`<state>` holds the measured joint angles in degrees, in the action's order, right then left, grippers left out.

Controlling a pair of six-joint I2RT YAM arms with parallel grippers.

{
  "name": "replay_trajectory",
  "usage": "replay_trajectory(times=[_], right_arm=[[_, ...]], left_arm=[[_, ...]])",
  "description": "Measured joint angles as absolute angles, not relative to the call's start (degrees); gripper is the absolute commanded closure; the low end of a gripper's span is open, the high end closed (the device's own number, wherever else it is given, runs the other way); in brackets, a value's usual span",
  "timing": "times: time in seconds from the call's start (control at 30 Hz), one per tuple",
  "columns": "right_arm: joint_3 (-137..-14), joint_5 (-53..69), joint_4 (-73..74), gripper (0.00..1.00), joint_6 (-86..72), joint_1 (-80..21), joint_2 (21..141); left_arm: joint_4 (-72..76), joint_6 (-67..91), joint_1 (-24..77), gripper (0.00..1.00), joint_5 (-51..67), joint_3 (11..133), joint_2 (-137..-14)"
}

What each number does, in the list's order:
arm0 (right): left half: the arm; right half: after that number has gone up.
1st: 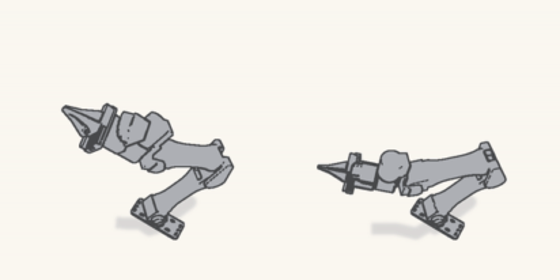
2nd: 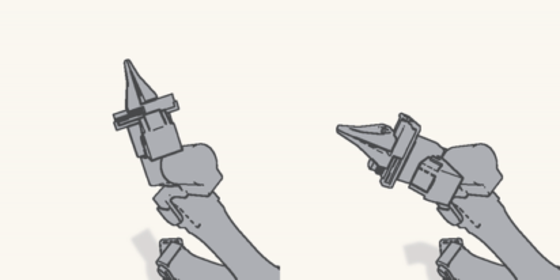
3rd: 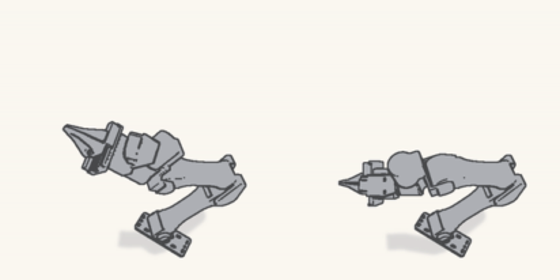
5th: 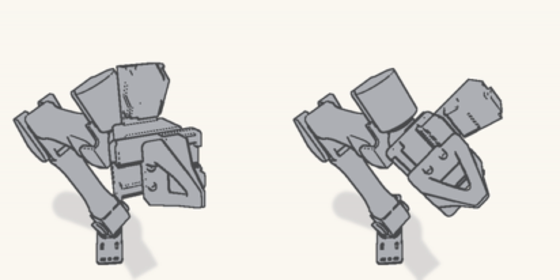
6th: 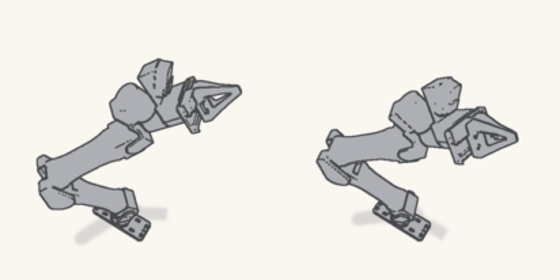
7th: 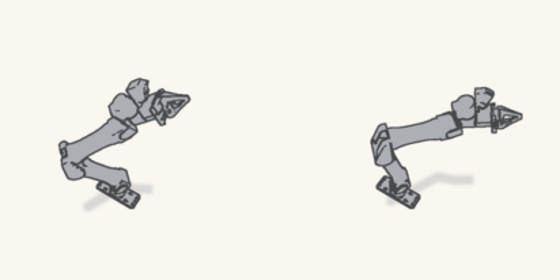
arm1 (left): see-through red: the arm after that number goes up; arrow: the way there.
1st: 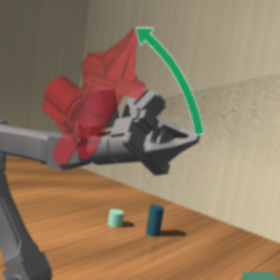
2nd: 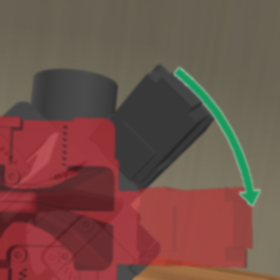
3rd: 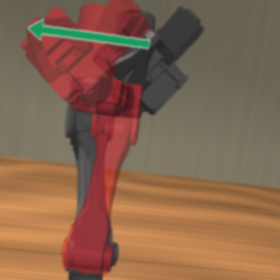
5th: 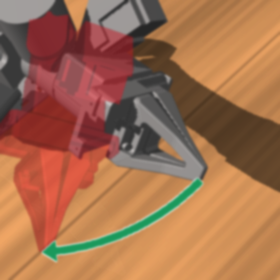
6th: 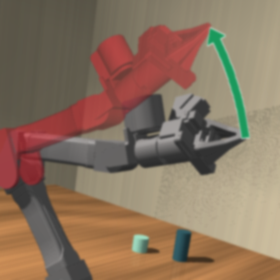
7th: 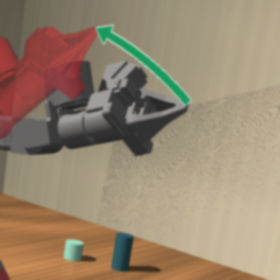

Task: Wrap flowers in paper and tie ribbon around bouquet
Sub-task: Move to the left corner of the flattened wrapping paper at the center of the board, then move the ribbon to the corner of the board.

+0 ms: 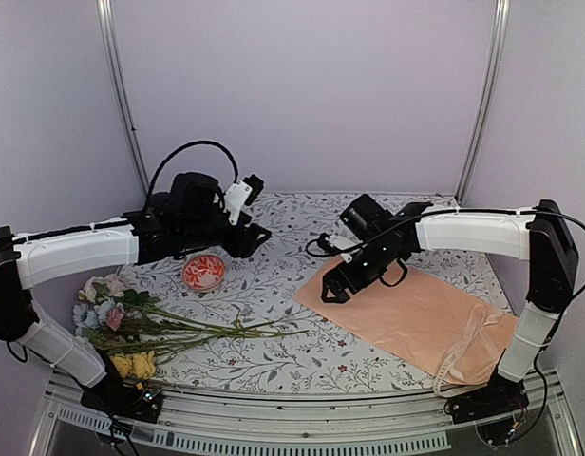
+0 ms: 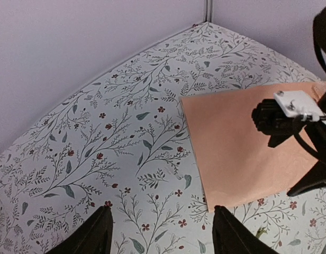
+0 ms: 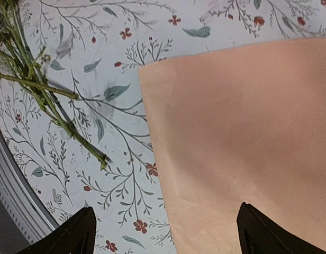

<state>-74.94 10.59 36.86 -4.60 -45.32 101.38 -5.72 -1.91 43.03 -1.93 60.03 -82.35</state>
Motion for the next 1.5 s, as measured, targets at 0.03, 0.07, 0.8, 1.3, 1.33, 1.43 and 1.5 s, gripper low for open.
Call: replay_trajectory(times=[0.03,0.07,0.8,1.3,1.33,1.43,1.5], right_arm=[[-75.90,9.91,39.20,0.02,-5.82,-46.13,102.59],[-76.31,9.34,40.91,0.00,-6.94,-46.50,103.46],[-80.01,2.13,56.49,0.06,-23.53,-46.13,115.79],[-124.01,8.38,27.40,0.08,-33.65,-44.16,144.68],[-123.02,8.75,25.87,0.08,-33.52,-44.07,143.61],[-114.93,9.08,23.53,0.09,-31.81,-43.68,135.98],[-104.86,8.78,22.41,0.12,-30.76,-43.29,126.43]], left_arm=[[-5.85,-0.40,41.98,0.35,-1.91,59.99,-82.41],[-5.82,0.62,41.17,0.35,-1.74,59.90,-82.41],[-5.54,4.49,38.41,0.34,-0.67,58.65,-81.25],[-5.74,2.59,38.39,0.36,-3.64,58.06,-79.00],[-5.76,2.46,38.41,0.39,-3.75,58.00,-79.02],[-5.87,1.17,38.92,0.43,-3.90,57.95,-79.15],[-5.87,-0.27,40.25,0.43,-3.81,57.95,-79.35]])
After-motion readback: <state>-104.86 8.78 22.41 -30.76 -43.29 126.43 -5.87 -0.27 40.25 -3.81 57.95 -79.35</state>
